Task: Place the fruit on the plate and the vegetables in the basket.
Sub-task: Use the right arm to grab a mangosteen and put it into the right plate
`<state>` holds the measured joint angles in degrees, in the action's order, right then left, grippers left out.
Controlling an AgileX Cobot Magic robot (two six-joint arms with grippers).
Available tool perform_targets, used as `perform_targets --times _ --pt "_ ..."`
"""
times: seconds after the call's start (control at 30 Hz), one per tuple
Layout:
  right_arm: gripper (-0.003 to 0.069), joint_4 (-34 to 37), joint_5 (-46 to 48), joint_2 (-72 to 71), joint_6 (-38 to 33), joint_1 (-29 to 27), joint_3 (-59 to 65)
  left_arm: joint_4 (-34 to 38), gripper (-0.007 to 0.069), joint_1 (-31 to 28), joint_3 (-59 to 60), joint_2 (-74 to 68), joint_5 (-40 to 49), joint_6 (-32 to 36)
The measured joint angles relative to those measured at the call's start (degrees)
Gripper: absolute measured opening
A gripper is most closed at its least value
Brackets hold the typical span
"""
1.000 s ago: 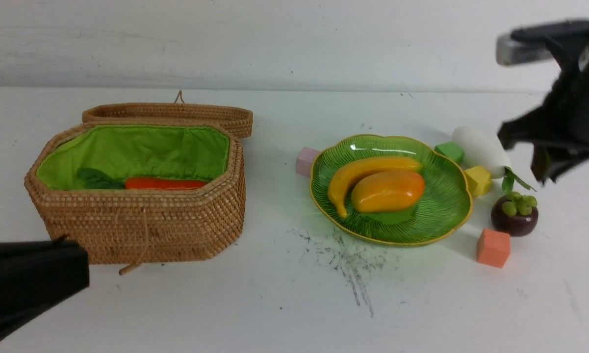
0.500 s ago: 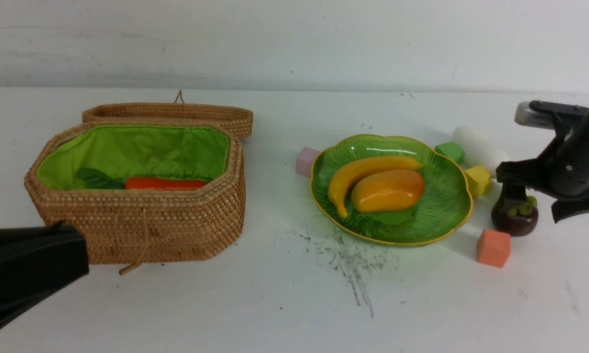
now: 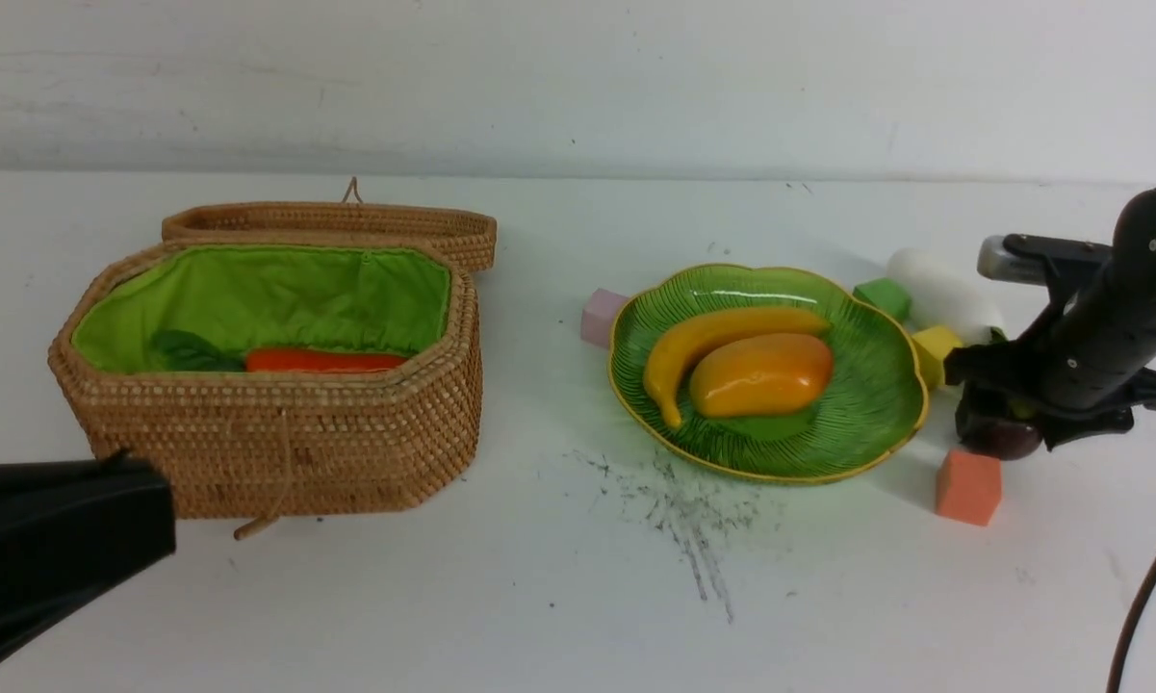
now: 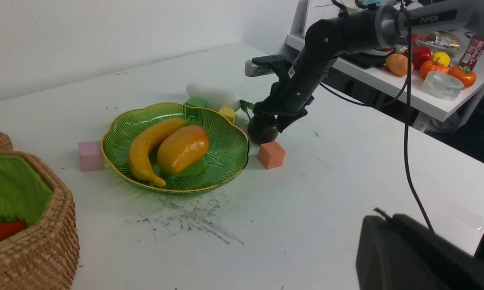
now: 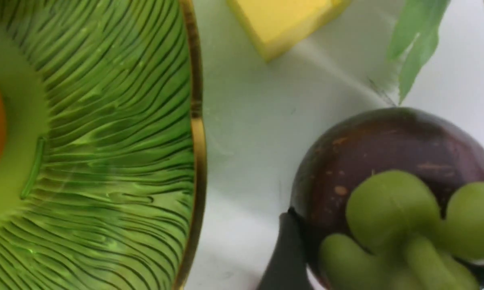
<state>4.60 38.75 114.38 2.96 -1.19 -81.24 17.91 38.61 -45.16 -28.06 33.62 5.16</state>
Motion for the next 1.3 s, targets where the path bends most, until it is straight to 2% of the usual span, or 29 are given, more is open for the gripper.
perform_targets --times 0.4,0.53,0.67,0.83,0.9,1.03,1.1,1.23,1.3 --pt "0.0549 0.79 9.35 -8.43 -1.5 0.17 -0.05 0.0 -0.0008 0.0 0.0 0.0 1.14 0.0" --pt "0.0549 6.5 10.15 -13.06 -4.33 3.16 -0.05 -0.37 -0.0005 0.0 0.0 0.0 1.14 0.0" --pt "0.0549 11.95 7.46 -13.1 -9.53 8.47 -0.05 -1.3 -0.0002 0.0 0.0 0.0 1.08 0.0" --pt "0.0549 12.65 3.42 -10.01 -10.77 11.05 0.0 -3.03 0.0005 0.0 0.0 0.0 -0.71 0.0" --pt "0.0566 12.79 2.66 -9.35 -10.83 11.11 0.0 -3.18 0.0011 0.0 0.0 0.0 -1.41 0.0" --pt "0.0668 12.88 2.62 -8.97 -10.83 11.11 0.0 -3.2 0.0025 0.0 0.0 0.0 -1.69 0.0" --pt "0.0677 12.88 3.28 -8.97 -10.83 11.11 -0.06 -3.2 0.0031 0.0 0.0 0.0 -1.69 0.0" --pt "0.065 11.95 6.59 -9.81 -10.83 11.11 -1.14 -3.25 0.0041 0.0 0.0 0.0 -1.69 0.0" --pt "0.0575 8.71 8.78 -11.4 -9.95 11.11 -3.27 -3.44 0.0048 0.0 0.0 0.0 -1.73 0.0"
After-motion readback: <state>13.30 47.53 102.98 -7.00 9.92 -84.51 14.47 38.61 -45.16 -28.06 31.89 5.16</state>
